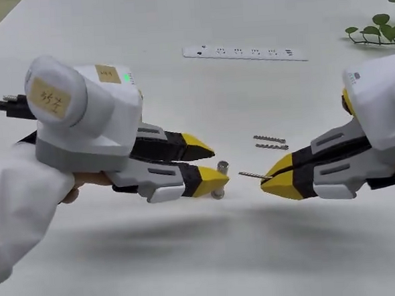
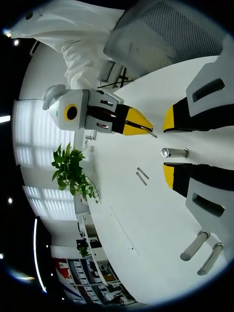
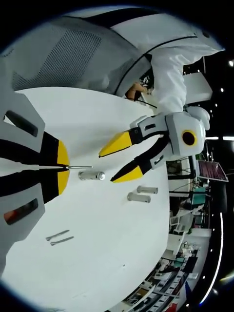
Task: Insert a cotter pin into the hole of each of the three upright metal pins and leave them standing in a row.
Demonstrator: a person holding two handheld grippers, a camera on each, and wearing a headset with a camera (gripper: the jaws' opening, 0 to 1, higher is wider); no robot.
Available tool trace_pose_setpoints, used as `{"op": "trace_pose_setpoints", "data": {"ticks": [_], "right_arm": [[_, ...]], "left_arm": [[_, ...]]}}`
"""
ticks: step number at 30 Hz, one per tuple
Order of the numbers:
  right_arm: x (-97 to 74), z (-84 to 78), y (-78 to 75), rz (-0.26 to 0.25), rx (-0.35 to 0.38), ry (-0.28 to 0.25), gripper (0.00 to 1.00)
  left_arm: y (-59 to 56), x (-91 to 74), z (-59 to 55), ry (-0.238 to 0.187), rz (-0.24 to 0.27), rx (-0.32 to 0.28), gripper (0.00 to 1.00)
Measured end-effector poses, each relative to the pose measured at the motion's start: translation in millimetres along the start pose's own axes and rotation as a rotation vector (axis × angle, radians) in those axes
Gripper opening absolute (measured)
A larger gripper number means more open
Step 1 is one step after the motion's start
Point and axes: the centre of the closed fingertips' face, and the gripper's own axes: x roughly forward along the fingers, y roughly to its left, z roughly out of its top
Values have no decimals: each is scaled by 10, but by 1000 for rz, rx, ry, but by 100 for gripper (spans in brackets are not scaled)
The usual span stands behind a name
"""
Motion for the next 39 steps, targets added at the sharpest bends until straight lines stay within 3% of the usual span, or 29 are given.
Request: {"op": "trace_pose_setpoints", "data": {"ticks": [8,24,27,30,39], "right_arm": [[48,-2,-81,0,7,0,0],[81,-14,-169,10,7,2,0],[82,-8,-171,13,5,0,0],[90,-7,-176,15,1,2,0],[102,-1,-172,23,-13,2,0]], "left_arm": [[60,106,-41,28,-25,29,19],[49,209,-88,43,-77,3,7],[51,209,-88,49,-79,8,6],[65,210,-93,53,-75,-33,7],[49,215,-95,54,-46,12,6]]}}
